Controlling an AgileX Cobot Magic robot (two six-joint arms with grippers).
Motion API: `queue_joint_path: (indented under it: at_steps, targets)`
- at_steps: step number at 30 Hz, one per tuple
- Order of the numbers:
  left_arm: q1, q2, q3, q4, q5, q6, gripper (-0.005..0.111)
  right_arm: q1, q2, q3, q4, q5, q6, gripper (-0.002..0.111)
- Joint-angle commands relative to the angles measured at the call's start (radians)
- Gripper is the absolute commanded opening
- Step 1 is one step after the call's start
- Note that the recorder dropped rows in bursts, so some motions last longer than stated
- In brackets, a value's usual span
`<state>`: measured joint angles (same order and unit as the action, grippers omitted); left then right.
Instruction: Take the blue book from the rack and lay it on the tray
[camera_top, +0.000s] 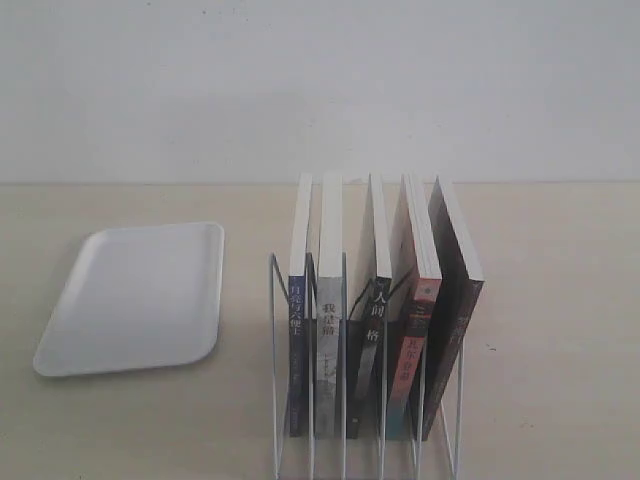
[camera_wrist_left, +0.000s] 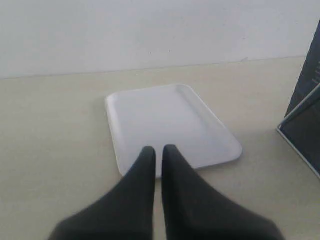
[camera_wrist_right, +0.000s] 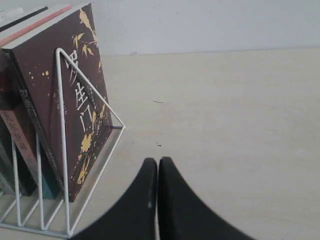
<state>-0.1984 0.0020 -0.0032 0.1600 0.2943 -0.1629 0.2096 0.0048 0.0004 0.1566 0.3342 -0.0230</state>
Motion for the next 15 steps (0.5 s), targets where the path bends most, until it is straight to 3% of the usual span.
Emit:
queue_joint_path:
  at_steps: [1, 9, 15]
  targets:
    - [0.003, -0.002, 0.003, -0.003, 0.001, 0.004, 0.004, -0.001, -0.005, 0.0, -0.014, -0.013, -0.034, 0.0]
    - [0.003, -0.002, 0.003, -0.003, 0.001, 0.004, 0.004, -0.001, -0.005, 0.0, -0.012, -0.045, -0.034, 0.0]
    - [0.003, -0.002, 0.003, -0.003, 0.001, 0.004, 0.004, -0.001, -0.005, 0.0, -0.012, -0.321, -0.037, 0.0]
